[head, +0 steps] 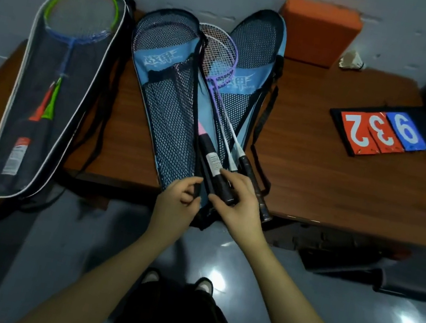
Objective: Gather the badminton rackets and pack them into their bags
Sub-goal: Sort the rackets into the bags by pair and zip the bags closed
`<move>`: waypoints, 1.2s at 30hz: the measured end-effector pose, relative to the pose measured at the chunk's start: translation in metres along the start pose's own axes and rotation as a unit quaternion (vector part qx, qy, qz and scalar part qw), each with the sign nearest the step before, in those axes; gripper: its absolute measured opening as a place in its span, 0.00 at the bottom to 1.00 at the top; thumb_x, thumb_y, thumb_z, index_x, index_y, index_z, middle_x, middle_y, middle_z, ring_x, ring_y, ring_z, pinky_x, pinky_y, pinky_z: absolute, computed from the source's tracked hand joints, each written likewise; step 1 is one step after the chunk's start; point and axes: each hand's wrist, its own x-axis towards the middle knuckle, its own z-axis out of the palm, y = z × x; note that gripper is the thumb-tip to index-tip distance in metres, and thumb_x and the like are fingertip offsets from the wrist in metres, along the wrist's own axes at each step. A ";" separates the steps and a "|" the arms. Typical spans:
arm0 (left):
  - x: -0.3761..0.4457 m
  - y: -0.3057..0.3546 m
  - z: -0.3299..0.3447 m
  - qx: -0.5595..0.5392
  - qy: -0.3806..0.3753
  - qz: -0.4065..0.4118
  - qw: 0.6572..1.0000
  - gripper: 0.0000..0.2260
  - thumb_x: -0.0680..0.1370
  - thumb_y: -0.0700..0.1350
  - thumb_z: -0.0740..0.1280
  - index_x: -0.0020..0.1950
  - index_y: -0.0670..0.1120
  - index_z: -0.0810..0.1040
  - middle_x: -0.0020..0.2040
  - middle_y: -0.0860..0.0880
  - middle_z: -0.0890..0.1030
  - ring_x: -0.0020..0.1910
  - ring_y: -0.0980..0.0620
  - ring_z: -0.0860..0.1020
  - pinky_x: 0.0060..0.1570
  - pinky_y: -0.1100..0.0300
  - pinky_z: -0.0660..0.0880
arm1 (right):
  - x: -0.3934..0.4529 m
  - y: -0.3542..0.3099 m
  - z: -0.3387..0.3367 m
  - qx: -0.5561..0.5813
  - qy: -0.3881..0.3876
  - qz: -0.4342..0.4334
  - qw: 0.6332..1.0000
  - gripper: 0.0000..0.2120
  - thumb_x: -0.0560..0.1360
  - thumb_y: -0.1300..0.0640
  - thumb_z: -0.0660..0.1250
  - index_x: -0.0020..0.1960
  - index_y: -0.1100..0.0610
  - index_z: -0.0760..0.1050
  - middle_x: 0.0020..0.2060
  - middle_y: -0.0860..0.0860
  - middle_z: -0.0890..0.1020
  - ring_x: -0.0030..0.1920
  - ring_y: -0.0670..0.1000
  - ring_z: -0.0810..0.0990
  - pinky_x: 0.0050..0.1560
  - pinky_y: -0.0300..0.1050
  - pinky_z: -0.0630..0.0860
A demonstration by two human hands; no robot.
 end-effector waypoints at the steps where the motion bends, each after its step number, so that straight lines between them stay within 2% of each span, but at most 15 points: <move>1: -0.001 0.000 -0.003 -0.019 0.004 -0.006 1.000 0.17 0.71 0.35 0.67 0.54 0.52 0.78 0.41 0.49 0.77 0.32 0.56 0.75 0.41 0.62 0.74 | 0.001 -0.002 0.004 0.005 -0.002 0.009 1.000 0.25 0.69 0.63 0.73 0.65 0.60 0.73 0.57 0.53 0.73 0.58 0.41 0.71 0.59 0.26 0.63; 3: -0.003 -0.002 -0.011 -0.048 0.009 -0.011 0.999 0.16 0.71 0.34 0.67 0.54 0.52 0.77 0.37 0.51 0.76 0.30 0.59 0.73 0.38 0.65 0.73 | 0.001 -0.002 0.006 0.006 -0.028 0.016 0.999 0.27 0.68 0.62 0.75 0.65 0.59 0.72 0.59 0.53 0.72 0.60 0.43 0.71 0.61 0.28 0.65; 6: -0.002 -0.001 -0.021 -0.089 0.005 -0.008 0.996 0.17 0.71 0.31 0.67 0.52 0.51 0.78 0.35 0.53 0.75 0.28 0.61 0.72 0.36 0.67 0.73 | 0.000 -0.003 0.002 -0.017 -0.139 -0.005 0.990 0.32 0.67 0.61 0.75 0.69 0.57 0.68 0.61 0.51 0.72 0.62 0.44 0.71 0.63 0.32 0.66; 8: 0.000 0.000 -0.025 -0.106 0.004 0.006 0.994 0.18 0.71 0.30 0.67 0.50 0.53 0.77 0.37 0.52 0.76 0.29 0.62 0.73 0.35 0.69 0.73 | -0.001 0.000 0.001 -0.047 -0.181 -0.022 0.982 0.32 0.68 0.61 0.74 0.69 0.55 0.67 0.62 0.50 0.72 0.62 0.45 0.71 0.64 0.35 0.67; 10: 0.000 0.000 -0.028 -0.111 0.005 0.014 0.994 0.18 0.71 0.30 0.68 0.51 0.52 0.77 0.39 0.50 0.77 0.30 0.62 0.74 0.35 0.69 0.74 | -0.003 0.005 0.002 -0.090 -0.173 -0.034 0.980 0.31 0.70 0.56 0.73 0.69 0.50 0.67 0.61 0.48 0.74 0.62 0.47 0.72 0.65 0.44 0.68; 12: -0.001 0.000 -0.031 -0.116 0.005 0.005 0.993 0.18 0.71 0.30 0.68 0.53 0.49 0.78 0.41 0.48 0.77 0.30 0.62 0.74 0.35 0.69 0.74 | -0.006 0.006 0.006 -0.109 -0.162 -0.033 0.980 0.29 0.70 0.53 0.73 0.69 0.47 0.66 0.60 0.46 0.75 0.62 0.49 0.72 0.65 0.47 0.68; 15: -0.004 0.000 -0.037 -0.126 0.002 -0.021 0.992 0.17 0.71 0.31 0.68 0.56 0.48 0.77 0.38 0.51 0.75 0.29 0.63 0.73 0.33 0.72 0.72 | -0.011 0.001 0.016 -0.063 -0.116 -0.031 0.991 0.25 0.71 0.58 0.73 0.66 0.52 0.71 0.55 0.46 0.77 0.55 0.44 0.75 0.59 0.40 0.71; 17: -0.006 0.002 -0.043 -0.137 -0.001 -0.026 0.990 0.18 0.71 0.31 0.68 0.57 0.47 0.77 0.38 0.51 0.75 0.30 0.61 0.73 0.35 0.72 0.72 | -0.008 -0.006 0.023 0.000 -0.058 -0.005 0.998 0.22 0.71 0.64 0.71 0.63 0.53 0.73 0.52 0.47 0.78 0.48 0.44 0.78 0.53 0.36 0.74; 19: -0.009 0.006 -0.046 -0.148 -0.005 -0.024 0.989 0.18 0.71 0.32 0.68 0.57 0.49 0.76 0.38 0.50 0.75 0.32 0.59 0.73 0.36 0.71 0.73 | -0.002 -0.010 0.028 0.033 -0.029 0.006 0.999 0.21 0.71 0.66 0.71 0.62 0.54 0.74 0.51 0.48 0.79 0.45 0.42 0.79 0.51 0.33 0.74; 21: -0.008 0.008 -0.049 -0.157 0.002 -0.026 0.987 0.18 0.71 0.31 0.68 0.56 0.49 0.76 0.38 0.50 0.76 0.32 0.60 0.73 0.36 0.71 0.73 | 0.003 -0.013 0.028 0.044 -0.059 0.005 0.997 0.21 0.70 0.66 0.72 0.61 0.56 0.74 0.52 0.46 0.79 0.49 0.35 0.77 0.53 0.29 0.72; 23: -0.005 0.007 -0.051 -0.177 0.018 -0.042 0.983 0.17 0.71 0.31 0.68 0.56 0.46 0.77 0.38 0.50 0.76 0.33 0.59 0.74 0.37 0.70 0.73 | 0.004 -0.014 0.024 0.032 -0.112 -0.002 0.993 0.26 0.68 0.63 0.75 0.64 0.57 0.73 0.55 0.47 0.78 0.54 0.32 0.74 0.56 0.28 0.69; 26: -0.003 0.007 -0.055 -0.195 0.021 -0.059 0.979 0.16 0.71 0.30 0.69 0.55 0.45 0.78 0.39 0.49 0.76 0.34 0.56 0.75 0.40 0.66 0.75 | 0.003 -0.004 0.019 -0.023 -0.162 -0.045 0.986 0.35 0.66 0.55 0.77 0.70 0.53 0.67 0.59 0.49 0.77 0.59 0.39 0.74 0.63 0.35 0.67; 29: -0.005 0.010 -0.057 -0.195 0.021 -0.058 0.979 0.15 0.71 0.31 0.69 0.52 0.47 0.79 0.39 0.50 0.78 0.33 0.60 0.77 0.40 0.67 0.75 | 0.001 -0.003 0.022 -0.098 -0.148 -0.067 0.982 0.36 0.66 0.48 0.75 0.70 0.46 0.64 0.58 0.44 0.76 0.60 0.44 0.72 0.64 0.44 0.63; 32: -0.007 0.012 -0.060 -0.212 0.032 -0.067 0.974 0.15 0.71 0.31 0.69 0.52 0.47 0.79 0.41 0.48 0.79 0.33 0.62 0.77 0.39 0.69 0.75 | -0.003 -0.006 0.027 -0.137 -0.111 -0.112 0.978 0.34 0.67 0.42 0.71 0.69 0.52 0.67 0.56 0.46 0.78 0.55 0.42 0.70 0.58 0.44 0.63; 36: -0.011 0.015 -0.064 -0.218 0.023 -0.061 0.974 0.15 0.71 0.31 0.69 0.53 0.47 0.79 0.45 0.43 0.79 0.38 0.55 0.77 0.42 0.65 0.76 | 0.002 -0.007 0.037 -0.137 -0.028 -0.151 0.979 0.30 0.68 0.42 0.67 0.64 0.58 0.73 0.50 0.49 0.81 0.50 0.41 0.74 0.52 0.48 0.70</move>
